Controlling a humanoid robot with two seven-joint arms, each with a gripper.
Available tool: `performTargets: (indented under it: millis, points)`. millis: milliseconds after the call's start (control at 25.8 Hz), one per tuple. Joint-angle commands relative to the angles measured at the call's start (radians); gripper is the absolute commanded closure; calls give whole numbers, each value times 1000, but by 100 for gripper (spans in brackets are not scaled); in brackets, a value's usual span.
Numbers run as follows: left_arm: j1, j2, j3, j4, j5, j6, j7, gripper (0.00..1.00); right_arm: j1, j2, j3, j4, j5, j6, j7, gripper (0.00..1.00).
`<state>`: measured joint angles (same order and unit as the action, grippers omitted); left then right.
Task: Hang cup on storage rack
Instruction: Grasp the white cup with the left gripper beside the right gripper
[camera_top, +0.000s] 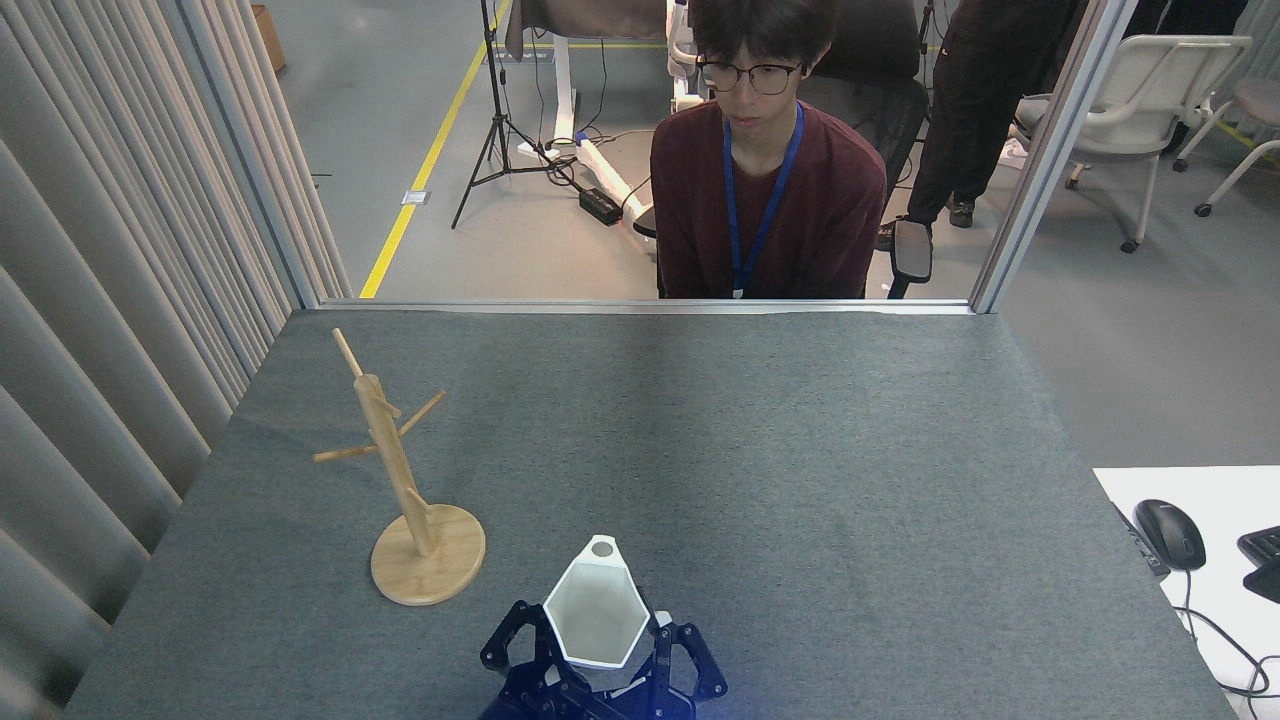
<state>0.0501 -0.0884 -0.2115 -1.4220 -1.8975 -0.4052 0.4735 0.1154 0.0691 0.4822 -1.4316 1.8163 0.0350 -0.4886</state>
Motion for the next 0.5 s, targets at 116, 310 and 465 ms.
performTargets:
  millis: [116, 310, 465]
  points:
    - [-7, -1, 1, -2, 1, 5, 4, 0, 1, 0, 1, 2, 1, -3, 5, 38]
    - [-12, 6, 1, -3, 0, 8, 11, 2, 1, 0, 1, 2, 1, -3, 5, 38]
    - [-12, 18, -3, -26, -8, 40, 13, 63, 1, 0, 1, 2, 1, -3, 5, 38]
